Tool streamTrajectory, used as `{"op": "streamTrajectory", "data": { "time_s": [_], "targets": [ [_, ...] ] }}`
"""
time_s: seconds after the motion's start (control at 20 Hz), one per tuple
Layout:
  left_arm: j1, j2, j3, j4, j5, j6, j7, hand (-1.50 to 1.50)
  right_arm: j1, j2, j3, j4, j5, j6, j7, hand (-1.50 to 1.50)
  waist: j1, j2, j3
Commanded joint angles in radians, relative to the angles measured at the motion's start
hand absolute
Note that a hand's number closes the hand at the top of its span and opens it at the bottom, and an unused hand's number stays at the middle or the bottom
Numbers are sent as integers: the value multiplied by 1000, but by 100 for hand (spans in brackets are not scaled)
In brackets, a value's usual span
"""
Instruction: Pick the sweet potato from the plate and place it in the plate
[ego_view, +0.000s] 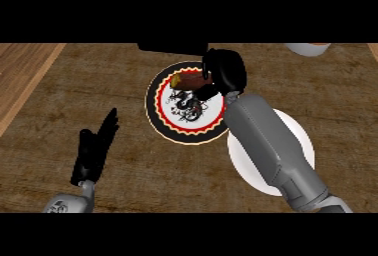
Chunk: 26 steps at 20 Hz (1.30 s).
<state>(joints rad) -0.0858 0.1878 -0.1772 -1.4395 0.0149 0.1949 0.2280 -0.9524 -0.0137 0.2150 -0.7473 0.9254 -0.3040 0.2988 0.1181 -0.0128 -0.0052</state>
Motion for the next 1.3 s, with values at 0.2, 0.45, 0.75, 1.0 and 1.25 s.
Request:
{"op": "streamTrajectory", "data": {
  "time_s": [0.2,0.45,0.75,1.0,1.25],
  "targets": [
    [-18,-7,-9,15,-5,-7,8,0,-177,13,171,-16,78,-198,589,150,25,10,0],
    [-65,-13,11,54,-15,6,-5,0,-240,14,323,6,15,-219,856,150,8,27,1],
    [-49,-26,5,32,-31,29,9,0,-275,13,379,102,-40,-248,905,150,-15,32,3],
    [-92,-12,34,68,-16,5,-2,0,-257,13,457,131,-116,-248,917,150,-14,35,3],
    [-76,-10,37,39,-1,-10,12,0,-161,13,414,171,-267,-250,777,150,-26,35,5]
  ]
}}
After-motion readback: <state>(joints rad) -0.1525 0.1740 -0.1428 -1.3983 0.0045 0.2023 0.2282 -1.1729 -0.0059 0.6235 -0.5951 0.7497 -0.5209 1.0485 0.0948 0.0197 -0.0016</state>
